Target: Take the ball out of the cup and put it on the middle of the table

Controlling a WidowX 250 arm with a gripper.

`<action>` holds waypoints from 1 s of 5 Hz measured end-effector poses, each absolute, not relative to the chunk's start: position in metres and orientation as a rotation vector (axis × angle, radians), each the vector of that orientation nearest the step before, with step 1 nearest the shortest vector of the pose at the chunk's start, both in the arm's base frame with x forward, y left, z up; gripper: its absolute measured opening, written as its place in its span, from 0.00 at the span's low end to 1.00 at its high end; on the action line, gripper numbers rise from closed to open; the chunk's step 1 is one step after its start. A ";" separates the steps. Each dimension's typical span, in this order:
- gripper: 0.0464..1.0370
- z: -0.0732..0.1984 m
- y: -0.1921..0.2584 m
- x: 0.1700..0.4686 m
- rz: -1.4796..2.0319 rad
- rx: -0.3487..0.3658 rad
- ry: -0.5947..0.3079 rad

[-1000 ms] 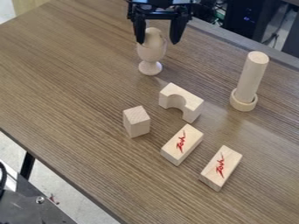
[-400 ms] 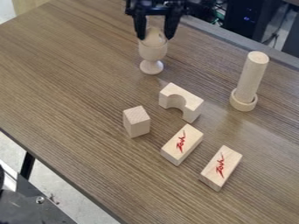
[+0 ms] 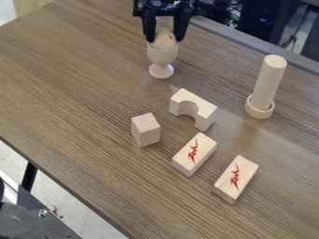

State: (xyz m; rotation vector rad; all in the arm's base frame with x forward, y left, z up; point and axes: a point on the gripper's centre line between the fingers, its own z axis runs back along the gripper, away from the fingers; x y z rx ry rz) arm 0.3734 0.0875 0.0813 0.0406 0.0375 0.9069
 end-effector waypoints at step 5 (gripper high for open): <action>0.66 0.121 0.065 0.386 0.846 -0.093 -0.057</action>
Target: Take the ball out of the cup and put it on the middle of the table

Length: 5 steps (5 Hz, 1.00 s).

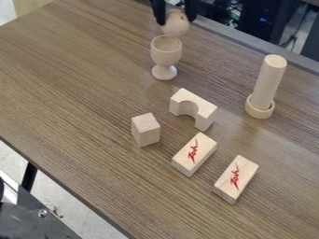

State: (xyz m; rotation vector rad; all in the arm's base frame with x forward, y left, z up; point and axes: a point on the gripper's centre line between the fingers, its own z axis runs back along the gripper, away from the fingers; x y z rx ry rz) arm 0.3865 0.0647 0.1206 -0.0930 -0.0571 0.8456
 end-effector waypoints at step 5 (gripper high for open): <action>0.66 0.090 -0.005 0.392 0.577 -0.042 -0.059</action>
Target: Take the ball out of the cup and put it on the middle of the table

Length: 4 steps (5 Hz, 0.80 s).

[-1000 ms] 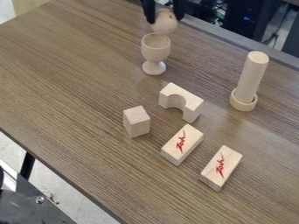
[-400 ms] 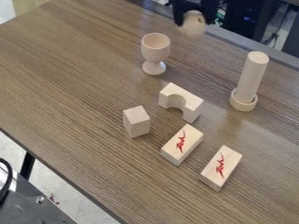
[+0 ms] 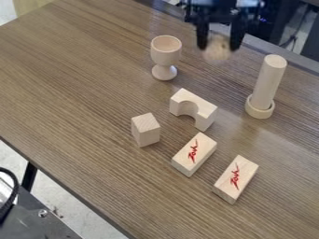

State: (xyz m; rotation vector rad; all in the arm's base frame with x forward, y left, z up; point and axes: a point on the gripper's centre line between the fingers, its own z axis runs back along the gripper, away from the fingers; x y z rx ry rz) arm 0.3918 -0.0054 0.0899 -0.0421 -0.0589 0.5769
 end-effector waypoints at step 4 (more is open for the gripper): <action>0.70 0.049 0.001 0.380 0.558 -0.019 -0.011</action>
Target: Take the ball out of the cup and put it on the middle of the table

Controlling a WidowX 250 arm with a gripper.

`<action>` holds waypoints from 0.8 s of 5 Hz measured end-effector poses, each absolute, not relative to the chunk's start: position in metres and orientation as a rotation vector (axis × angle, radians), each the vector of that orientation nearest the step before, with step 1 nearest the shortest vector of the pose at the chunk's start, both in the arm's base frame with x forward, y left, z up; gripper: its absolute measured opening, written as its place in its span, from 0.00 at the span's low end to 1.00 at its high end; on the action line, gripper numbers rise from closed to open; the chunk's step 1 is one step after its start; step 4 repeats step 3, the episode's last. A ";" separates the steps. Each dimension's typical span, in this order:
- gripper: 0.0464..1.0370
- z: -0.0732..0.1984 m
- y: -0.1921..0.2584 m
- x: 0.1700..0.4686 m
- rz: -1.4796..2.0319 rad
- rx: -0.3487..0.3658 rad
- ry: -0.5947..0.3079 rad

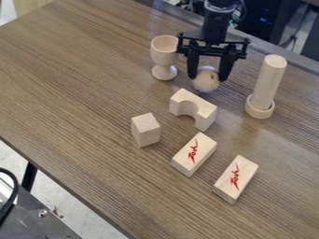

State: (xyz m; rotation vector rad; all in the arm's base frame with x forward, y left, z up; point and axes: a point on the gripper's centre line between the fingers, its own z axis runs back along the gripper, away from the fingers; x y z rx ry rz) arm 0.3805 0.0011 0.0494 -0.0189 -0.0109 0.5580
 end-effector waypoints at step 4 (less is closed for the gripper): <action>0.97 0.077 0.001 0.374 0.569 -0.037 -0.037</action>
